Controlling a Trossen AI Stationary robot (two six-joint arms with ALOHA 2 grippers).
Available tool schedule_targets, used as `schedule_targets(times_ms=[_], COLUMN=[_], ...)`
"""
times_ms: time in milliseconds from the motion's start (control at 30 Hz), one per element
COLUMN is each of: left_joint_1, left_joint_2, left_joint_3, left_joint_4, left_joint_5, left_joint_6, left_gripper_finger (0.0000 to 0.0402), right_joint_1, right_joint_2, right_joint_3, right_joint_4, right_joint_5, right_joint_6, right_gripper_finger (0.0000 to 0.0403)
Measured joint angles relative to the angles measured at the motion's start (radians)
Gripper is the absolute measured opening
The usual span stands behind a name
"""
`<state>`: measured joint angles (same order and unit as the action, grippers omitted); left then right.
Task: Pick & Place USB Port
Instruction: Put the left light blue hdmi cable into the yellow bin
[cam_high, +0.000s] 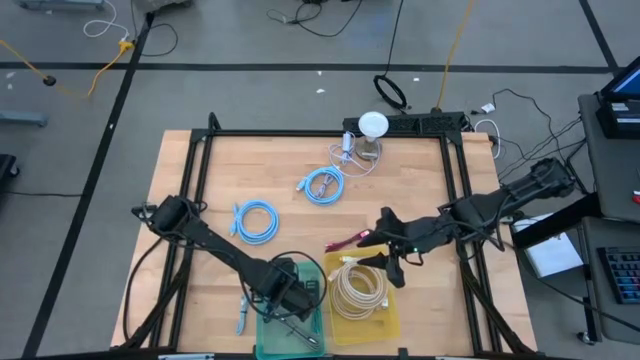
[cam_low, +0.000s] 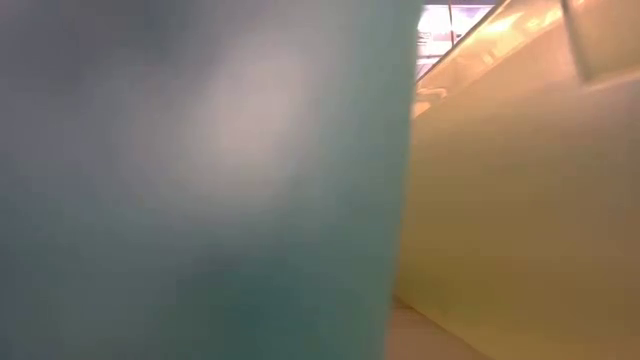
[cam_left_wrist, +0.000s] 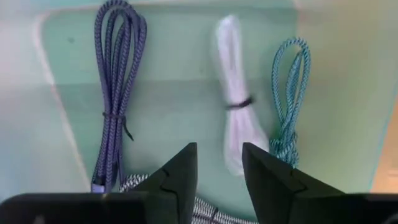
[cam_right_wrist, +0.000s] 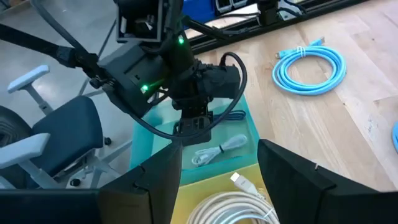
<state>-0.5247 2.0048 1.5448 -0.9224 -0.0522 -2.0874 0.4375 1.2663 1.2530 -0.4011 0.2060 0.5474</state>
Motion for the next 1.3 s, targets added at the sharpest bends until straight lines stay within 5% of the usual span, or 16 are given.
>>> schedule_targets(times_ms=[200, 433, 567, 700, 767, 867, 1000, 1100, 1200, 1300], left_joint_1=[-0.003, -0.019, -0.024, 0.008, 0.035, 0.096, 0.194, 0.257, 0.360, 0.452], left_joint_2=[-0.078, -0.310, -0.427, -0.494, -0.502, -0.525, -0.544, -0.562, -0.611, -0.670], left_joint_3=[-0.001, 0.000, 0.002, 0.001, 0.000, -0.040, -0.110, -0.231, -0.388, -0.541], left_joint_4=[0.076, 0.216, 0.068, -0.446, -0.657, -0.611, -0.620, -0.628, -0.608, -0.436], left_joint_5=[-0.040, -0.389, -0.515, -0.451, -0.429, -0.394, -0.238, -0.194, -0.193, -0.147], left_joint_6=[0.098, 0.278, 0.352, 0.270, 0.370, 0.817, 1.129, 1.178, 1.065, 0.996], left_gripper_finger=[0.0132, 0.0133, 0.0127, 0.0110, 0.0104, 0.0102, 0.0103, 0.0103, 0.0104, 0.0104], right_joint_1=[0.003, -0.081, -0.153, -0.197, -0.208, -0.222, -0.235, -0.235, -0.235, -0.225], right_joint_2=[-0.017, -0.047, -0.045, -0.045, -0.045, -0.045, -0.041, -0.041, -0.041, -0.041], right_joint_3=[0.000, 0.000, 0.000, 0.000, 0.000, 0.000, 0.000, 0.000, 0.000, 0.000], right_joint_4=[-0.024, -0.165, -0.234, -0.224, -0.210, -0.196, -0.194, -0.194, -0.191, -0.187], right_joint_5=[0.000, 0.001, -0.005, -0.029, -0.028, -0.029, -0.029, -0.026, -0.014, 0.030], right_joint_6=[-0.015, -0.044, -0.041, -0.037, -0.037, -0.037, -0.032, -0.007, 0.023, 0.056], right_gripper_finger=[0.0203, 0.0203, 0.0203, 0.0203, 0.0203, 0.0203, 0.0203, 0.0203, 0.0203, 0.0203])
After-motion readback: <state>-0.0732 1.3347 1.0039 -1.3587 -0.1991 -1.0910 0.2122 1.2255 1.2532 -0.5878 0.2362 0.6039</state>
